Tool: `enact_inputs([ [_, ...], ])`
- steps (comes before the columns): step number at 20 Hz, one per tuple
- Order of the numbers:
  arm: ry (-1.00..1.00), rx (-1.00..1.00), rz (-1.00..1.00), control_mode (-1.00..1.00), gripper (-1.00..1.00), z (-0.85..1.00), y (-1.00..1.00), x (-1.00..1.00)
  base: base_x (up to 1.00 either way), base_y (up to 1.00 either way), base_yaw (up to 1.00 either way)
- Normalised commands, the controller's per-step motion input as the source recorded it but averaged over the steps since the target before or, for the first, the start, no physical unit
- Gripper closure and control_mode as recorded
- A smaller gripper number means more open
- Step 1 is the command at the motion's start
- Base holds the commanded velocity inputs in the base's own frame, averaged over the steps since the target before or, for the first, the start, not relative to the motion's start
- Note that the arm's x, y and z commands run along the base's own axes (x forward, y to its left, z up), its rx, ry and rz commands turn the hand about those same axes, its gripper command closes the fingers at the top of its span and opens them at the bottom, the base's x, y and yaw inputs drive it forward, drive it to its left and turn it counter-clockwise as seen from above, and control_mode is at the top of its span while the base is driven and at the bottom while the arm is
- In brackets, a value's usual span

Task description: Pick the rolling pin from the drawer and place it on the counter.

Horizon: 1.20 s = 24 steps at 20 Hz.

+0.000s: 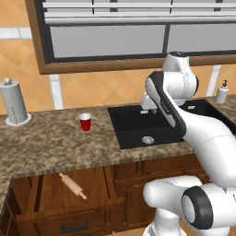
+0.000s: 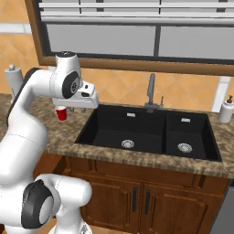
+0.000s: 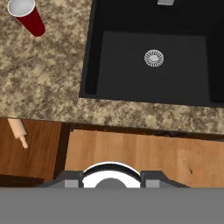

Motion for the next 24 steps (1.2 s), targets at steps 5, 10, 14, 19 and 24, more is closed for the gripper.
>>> enact_inputs([
  [5, 0.0, -0.01, 0.0, -1.0, -1.0, -0.21, 0.3, 0.0, 0.0, 0.0, 0.0],
  [10, 0.0, -0.03, 0.0, -1.0, -1.0, -0.27, 0.67, 0.0, 0.0, 0.0, 0.0],
  [14, 0.0, -0.01, 0.01, -1.0, -1.0, -0.34, 0.7, 0.0, 0.0, 0.0, 0.0],
  [19, 0.03, 0.0, 0.02, -1.0, -1.0, -0.42, 0.58, -0.08, 0.0, 0.0, 0.0],
  [24, 0.07, 0.0, 0.03, -1.0, -1.0, -0.38, 0.51, -0.29, 0.0, 0.0, 0.0],
])
